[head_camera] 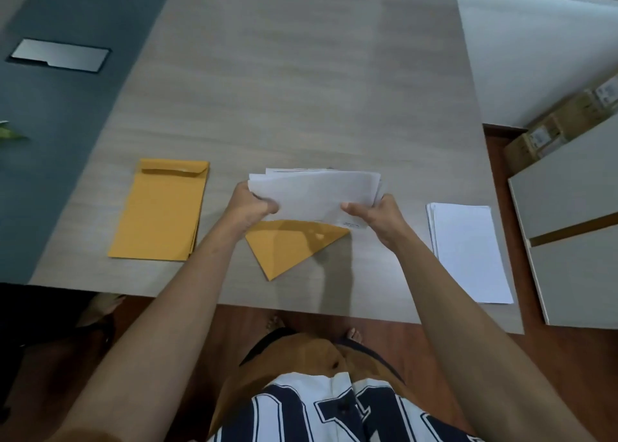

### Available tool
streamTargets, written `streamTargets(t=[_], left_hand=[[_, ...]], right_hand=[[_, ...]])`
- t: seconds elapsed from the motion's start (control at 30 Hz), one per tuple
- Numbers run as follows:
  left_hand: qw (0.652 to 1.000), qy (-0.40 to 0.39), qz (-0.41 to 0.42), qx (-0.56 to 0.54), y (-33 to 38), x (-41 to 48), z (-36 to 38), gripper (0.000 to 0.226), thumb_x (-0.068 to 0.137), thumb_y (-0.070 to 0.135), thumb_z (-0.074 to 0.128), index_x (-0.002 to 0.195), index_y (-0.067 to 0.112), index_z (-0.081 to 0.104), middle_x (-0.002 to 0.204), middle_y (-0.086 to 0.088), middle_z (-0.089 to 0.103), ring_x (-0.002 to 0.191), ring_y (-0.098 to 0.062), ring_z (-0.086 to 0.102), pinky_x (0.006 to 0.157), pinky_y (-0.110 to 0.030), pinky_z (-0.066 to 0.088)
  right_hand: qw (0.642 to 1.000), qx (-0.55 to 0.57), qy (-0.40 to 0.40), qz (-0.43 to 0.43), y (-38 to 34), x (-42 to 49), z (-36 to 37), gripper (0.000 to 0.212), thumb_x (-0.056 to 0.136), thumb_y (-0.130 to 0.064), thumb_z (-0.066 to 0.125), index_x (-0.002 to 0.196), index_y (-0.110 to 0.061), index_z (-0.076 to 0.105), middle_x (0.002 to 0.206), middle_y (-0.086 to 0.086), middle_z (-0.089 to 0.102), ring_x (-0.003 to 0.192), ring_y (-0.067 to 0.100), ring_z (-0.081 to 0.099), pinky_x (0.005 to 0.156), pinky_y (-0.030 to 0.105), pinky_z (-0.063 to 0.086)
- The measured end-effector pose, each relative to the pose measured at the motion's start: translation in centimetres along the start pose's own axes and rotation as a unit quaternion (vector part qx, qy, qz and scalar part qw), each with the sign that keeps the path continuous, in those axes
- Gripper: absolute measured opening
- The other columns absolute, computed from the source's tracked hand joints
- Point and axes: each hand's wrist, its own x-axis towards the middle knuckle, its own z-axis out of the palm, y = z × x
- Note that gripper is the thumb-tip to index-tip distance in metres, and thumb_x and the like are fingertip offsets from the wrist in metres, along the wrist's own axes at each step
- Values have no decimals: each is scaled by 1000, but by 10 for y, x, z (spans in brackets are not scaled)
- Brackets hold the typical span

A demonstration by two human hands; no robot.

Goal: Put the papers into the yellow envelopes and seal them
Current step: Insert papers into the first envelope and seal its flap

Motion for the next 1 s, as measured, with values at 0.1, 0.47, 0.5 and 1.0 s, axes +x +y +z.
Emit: streamTargets(t=[0.1, 0.47, 0.5, 1.0], left_hand=[[999, 15, -29, 5, -19, -6, 5, 39, 70, -15, 74, 102, 4, 66, 96, -7, 68, 90, -22, 65, 78, -31, 54], [997, 28, -24, -61, -47, -32, 15, 46, 56, -14, 79, 100, -6, 69, 100, -19, 70, 91, -31, 67, 76, -44, 56], [997, 37, -41, -57, -49, -31, 15, 50, 58, -15, 78, 106, -7, 67, 105, -21, 69, 96, -34, 67, 81, -47, 56], [994, 85, -62, -37, -40, -8, 32, 22, 71, -9, 63, 80, 11, 64, 73, 3, 64, 68, -14, 59, 55, -23, 46]], right_hand=[[999, -44, -7, 3, 11, -7, 5, 40, 66, -17, 89, 103, -13, 73, 98, 0, 77, 91, 15, 73, 77, 29, 58], [998, -40, 39, 3, 39, -24, 27, 52, 53, -18, 97, 99, -8, 74, 94, 6, 76, 86, 18, 73, 67, 35, 61], [999, -36, 39, 3, 40, -24, 27, 52, 53, -18, 97, 99, -8, 75, 94, 7, 76, 86, 20, 73, 70, 38, 62], [990, -99, 91, 31, 26, -10, 25, 39, 66, -25, 91, 95, -7, 72, 95, 7, 74, 84, 18, 72, 75, 37, 61]])
